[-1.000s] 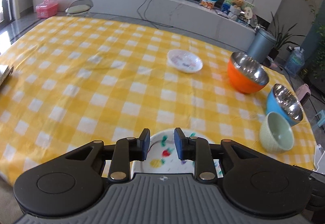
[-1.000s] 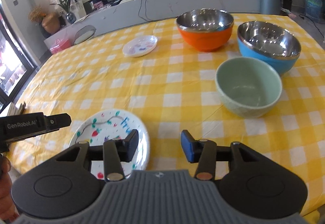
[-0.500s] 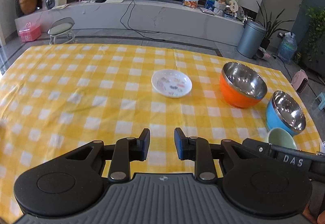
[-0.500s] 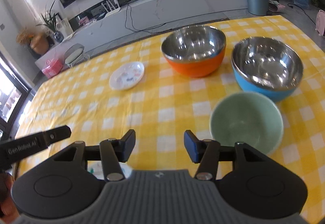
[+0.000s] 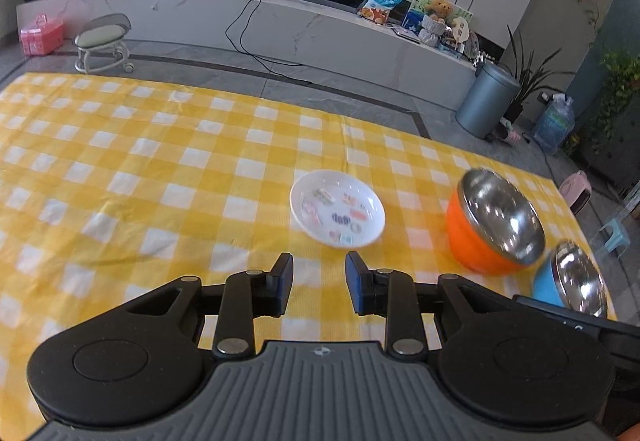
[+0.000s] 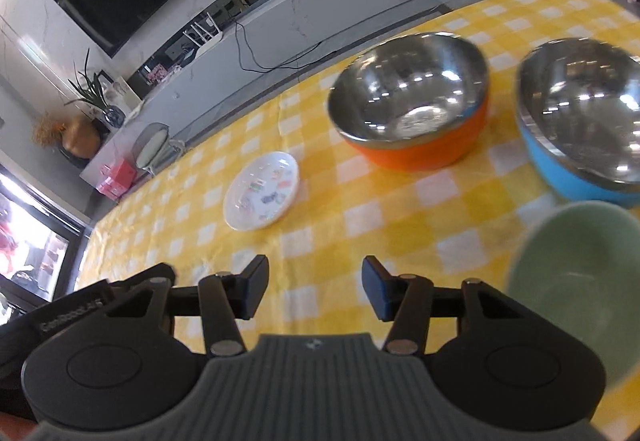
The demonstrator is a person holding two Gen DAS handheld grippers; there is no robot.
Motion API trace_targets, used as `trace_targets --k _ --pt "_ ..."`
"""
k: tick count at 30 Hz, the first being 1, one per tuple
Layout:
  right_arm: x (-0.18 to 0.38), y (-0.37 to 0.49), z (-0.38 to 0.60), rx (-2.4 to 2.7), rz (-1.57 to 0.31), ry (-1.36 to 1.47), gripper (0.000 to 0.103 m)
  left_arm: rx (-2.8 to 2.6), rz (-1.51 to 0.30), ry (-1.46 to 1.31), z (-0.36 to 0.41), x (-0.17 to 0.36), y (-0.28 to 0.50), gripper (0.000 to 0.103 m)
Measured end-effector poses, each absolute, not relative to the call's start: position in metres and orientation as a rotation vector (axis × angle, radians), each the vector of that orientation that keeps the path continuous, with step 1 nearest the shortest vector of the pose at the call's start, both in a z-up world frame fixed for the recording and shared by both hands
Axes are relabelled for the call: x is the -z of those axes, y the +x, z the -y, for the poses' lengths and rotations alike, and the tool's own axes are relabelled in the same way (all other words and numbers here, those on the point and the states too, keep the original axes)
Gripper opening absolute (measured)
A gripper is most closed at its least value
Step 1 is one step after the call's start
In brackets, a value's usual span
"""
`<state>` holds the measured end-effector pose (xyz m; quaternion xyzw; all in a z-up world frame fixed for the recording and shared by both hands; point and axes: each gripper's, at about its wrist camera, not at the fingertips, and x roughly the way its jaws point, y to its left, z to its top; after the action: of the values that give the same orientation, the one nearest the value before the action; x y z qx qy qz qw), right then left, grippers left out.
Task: Organize plates and bowls
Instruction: 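Grip the rim of the small white printed plate with the left tool, then carry the small white plate over the plate stack with the left tool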
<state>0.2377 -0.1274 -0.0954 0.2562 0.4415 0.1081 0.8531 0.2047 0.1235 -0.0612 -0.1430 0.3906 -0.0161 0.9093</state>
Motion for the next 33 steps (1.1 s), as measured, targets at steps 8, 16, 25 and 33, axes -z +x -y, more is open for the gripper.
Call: trace_targets --k 8,16,25,33 --pt "0.112 0.291 0.098 -0.208 -0.955 0.541 0.037 0.023 -0.831 -0.397 -0.149 0.085 0.25 0.033" --pt "0.129 0.329 0.088 -0.15 -0.981 0.485 0.034 0.008 -0.859 -0.434 -0.151 0.109 0.28 0.033" --pt "0.133 0.342 0.083 -0.182 -0.989 0.495 0.021 0.012 -0.873 -0.409 -0.141 0.115 0.293 0.014" --pt "0.126 0.338 0.082 -0.182 -0.999 0.486 0.005 -0.007 -0.873 -0.367 -0.134 0.105 0.285 0.003"
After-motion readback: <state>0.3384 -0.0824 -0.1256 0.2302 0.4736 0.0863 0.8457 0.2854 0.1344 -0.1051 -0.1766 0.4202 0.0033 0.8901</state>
